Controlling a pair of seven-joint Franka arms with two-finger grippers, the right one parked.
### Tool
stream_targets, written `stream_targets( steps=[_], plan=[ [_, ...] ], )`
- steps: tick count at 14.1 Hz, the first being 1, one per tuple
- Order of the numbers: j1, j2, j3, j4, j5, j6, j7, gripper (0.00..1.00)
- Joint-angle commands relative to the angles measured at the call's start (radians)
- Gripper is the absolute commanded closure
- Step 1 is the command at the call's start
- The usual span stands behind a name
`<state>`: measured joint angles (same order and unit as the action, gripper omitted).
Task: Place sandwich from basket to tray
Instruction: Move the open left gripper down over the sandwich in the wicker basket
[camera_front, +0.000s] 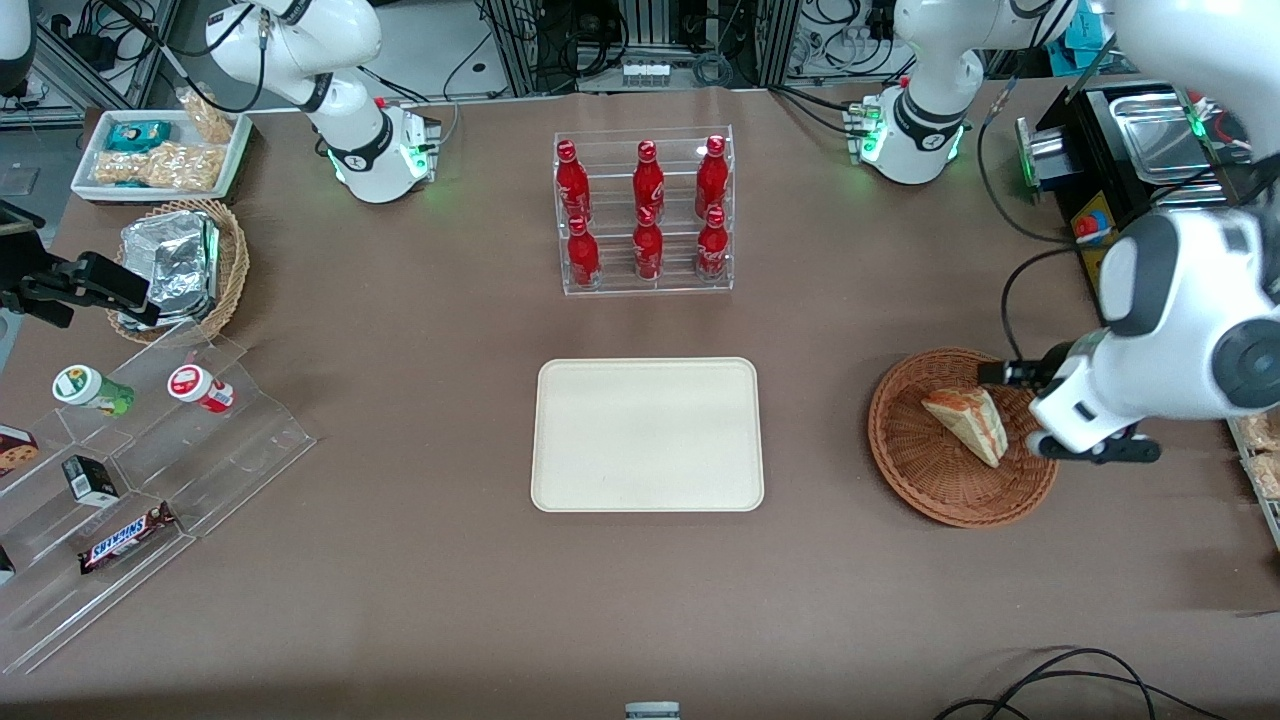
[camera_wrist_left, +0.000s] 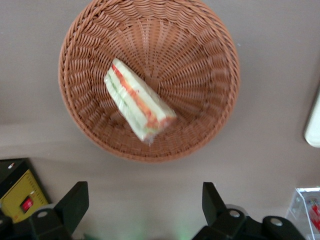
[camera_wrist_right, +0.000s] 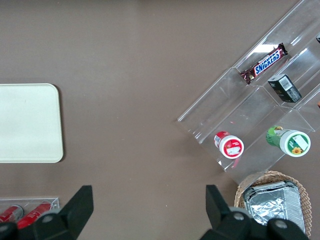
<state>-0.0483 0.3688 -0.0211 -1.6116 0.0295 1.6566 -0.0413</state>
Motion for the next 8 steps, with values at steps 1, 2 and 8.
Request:
stream_targets(
  steps=[1,2,8],
  plan=[
    [-0.002,0.016,0.015,-0.045,0.024,0.064,-0.055,0.00],
    [-0.001,0.018,0.015,-0.066,0.023,0.103,-0.096,0.00],
    [-0.012,-0.002,0.015,-0.198,0.027,0.298,-0.651,0.00]
  ],
)
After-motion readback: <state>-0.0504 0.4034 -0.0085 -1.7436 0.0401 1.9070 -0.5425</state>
